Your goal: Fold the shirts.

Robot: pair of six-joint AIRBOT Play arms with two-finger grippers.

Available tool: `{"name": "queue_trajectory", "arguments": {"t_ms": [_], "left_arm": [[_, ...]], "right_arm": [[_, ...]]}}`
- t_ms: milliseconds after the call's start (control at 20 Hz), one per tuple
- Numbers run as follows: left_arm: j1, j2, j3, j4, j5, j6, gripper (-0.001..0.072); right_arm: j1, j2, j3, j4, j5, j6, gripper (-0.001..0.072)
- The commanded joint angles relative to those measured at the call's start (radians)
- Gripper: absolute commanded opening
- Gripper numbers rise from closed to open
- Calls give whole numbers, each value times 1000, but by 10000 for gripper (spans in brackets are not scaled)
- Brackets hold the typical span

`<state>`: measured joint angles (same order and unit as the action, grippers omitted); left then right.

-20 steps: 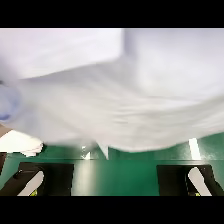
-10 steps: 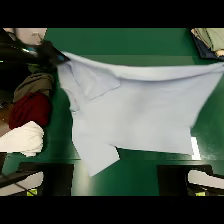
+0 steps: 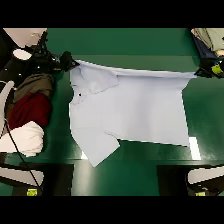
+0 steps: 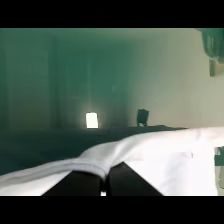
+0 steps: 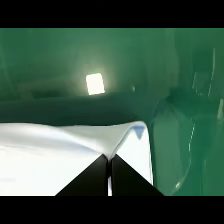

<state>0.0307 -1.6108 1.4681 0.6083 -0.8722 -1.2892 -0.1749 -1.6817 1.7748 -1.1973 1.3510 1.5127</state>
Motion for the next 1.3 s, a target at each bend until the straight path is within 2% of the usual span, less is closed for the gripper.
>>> {"name": "queue_trajectory", "arguments": {"t_ms": [0, 150, 250, 350, 550, 700, 750, 800, 850, 1000, 1050, 1100, 1150, 1250], "left_arm": [[0, -38, 30, 13, 20, 51, 24], [0, -39, 30, 187, -124, 38, 24], [0, -43, 21, 286, -230, -9, 24], [0, -43, -18, 318, -277, -20, 24], [0, -43, -87, 335, -287, -19, 25], [0, -43, -92, 336, -322, -35, 26], [0, -43, -92, 335, -344, -55, 132], [0, -43, -91, 335, -374, -71, 455], [0, -43, -90, 336, -402, -73, 614], [31, -26, -83, 391, -529, -109, 608], [44, -2, -84, 460, -569, -130, 538], [51, 41, -101, 548, -591, -137, 369], [51, 100, -144, 608, -583, -144, 367], [51, 254, -310, 610, -524, -159, 367]], "right_arm": [[3, -16, -6, -8, -33, -43, 11], [6, -11, -30, -11, 55, -82, 10], [7, 0, -104, -10, 66, -81, 10], [7, 21, -212, -8, 55, -81, 10], [7, 74, -379, -2, -44, -81, 12], [7, 80, -425, 85, -50, -81, 18], [7, 80, -428, 108, -42, -82, 101], [7, 80, -426, 116, -39, -82, 335], [7, 80, -417, 125, -27, -82, 413], [-15, 105, -369, 122, 83, -95, 409], [-27, 133, -369, 122, 113, -122, 409], [-42, 165, -369, 123, 144, -131, 409], [-59, 209, -383, 126, 170, -135, 409], [-82, 313, -458, 125, 167, -146, 408]]}}
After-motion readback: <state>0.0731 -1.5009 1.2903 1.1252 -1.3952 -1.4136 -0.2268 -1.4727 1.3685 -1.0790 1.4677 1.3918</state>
